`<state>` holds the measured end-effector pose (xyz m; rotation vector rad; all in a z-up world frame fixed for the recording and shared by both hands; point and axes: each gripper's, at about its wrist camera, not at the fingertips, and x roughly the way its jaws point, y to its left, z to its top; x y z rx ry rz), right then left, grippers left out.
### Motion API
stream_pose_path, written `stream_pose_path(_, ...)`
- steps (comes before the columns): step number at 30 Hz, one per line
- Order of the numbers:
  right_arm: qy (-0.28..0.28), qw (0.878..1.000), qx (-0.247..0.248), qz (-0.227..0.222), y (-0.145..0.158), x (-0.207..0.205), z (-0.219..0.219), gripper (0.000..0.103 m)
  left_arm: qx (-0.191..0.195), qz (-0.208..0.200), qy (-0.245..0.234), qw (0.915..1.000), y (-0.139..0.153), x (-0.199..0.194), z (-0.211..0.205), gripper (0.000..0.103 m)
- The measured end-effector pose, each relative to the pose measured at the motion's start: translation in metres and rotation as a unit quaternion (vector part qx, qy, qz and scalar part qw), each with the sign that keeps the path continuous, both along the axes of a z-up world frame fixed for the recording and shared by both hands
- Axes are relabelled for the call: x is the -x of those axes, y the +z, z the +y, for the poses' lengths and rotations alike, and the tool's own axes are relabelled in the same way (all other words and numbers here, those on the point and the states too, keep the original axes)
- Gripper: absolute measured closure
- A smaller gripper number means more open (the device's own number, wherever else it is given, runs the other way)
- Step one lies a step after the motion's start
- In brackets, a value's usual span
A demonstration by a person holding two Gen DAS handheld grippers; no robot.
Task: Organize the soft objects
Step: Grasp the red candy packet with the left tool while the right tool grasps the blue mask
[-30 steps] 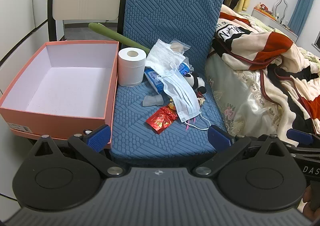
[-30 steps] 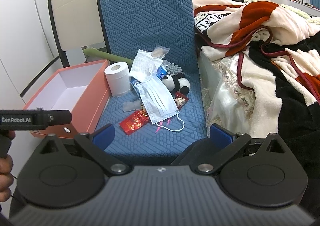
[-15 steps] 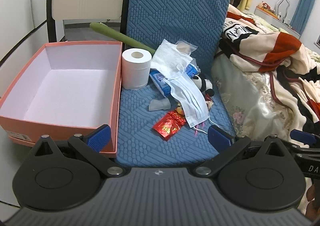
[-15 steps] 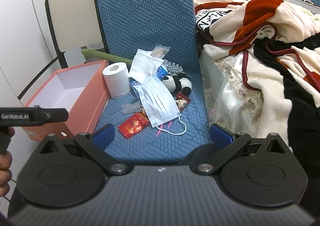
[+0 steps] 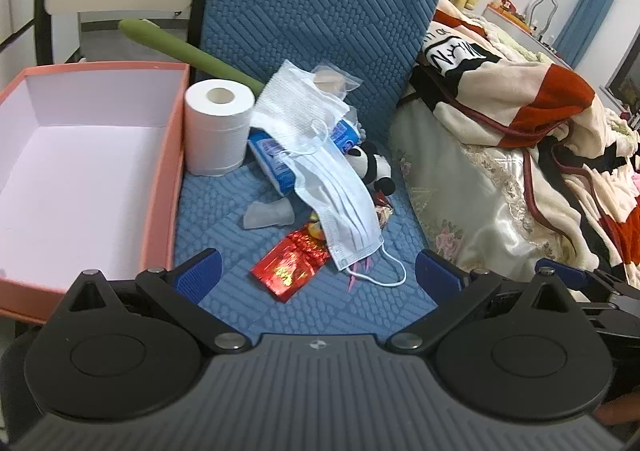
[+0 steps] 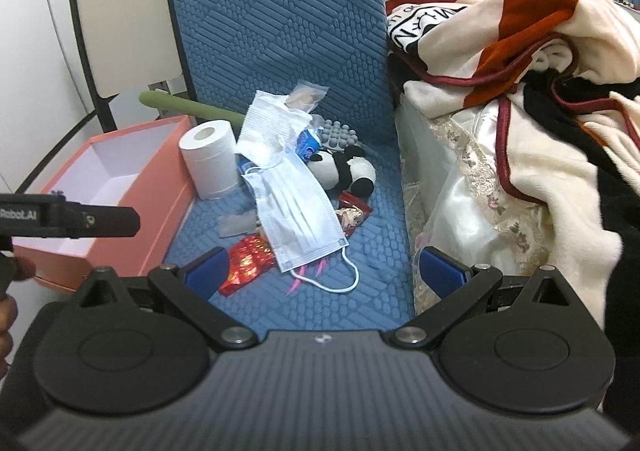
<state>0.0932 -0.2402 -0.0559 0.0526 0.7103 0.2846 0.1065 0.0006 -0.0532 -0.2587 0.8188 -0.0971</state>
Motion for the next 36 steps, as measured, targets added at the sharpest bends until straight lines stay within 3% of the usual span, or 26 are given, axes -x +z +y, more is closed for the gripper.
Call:
stream_pose_path(13, -0.016, 1.000, -0.008, -0.007, -0.042, -0.039, 0.004, 0.000, -0.033, 0.013, -0.009, 0.9993, -0.043, -0.026, -0.014, 0.000)
stream_pose_path(18, -0.014, 0.999, -0.041, -0.014, -0.047, -0.057, 0.000, 0.000, -0.043, 0.021, -0.013, 0.9988, -0.059, -0.035, -0.018, 0.000)
stream_pose_path(26, 0.005, 0.997, -0.067, -0.026, -0.058, -0.077, 0.008, 0.009, -0.042, 0.027, -0.016, 0.9986, -0.085, -0.051, -0.023, 0.000)
stream_pose_path(33, 0.021, 0.994, -0.111, 0.004, -0.079, -0.109, 0.017, 0.030, -0.056, 0.043, -0.027, 0.9971, -0.113, -0.070, -0.027, 0.014)
stream_pose_path(36, 0.035, 0.992, -0.123, 0.019, -0.089, -0.121, 0.025, 0.032, -0.062, 0.049, -0.026, 0.9966, -0.123, -0.078, -0.025, 0.021)
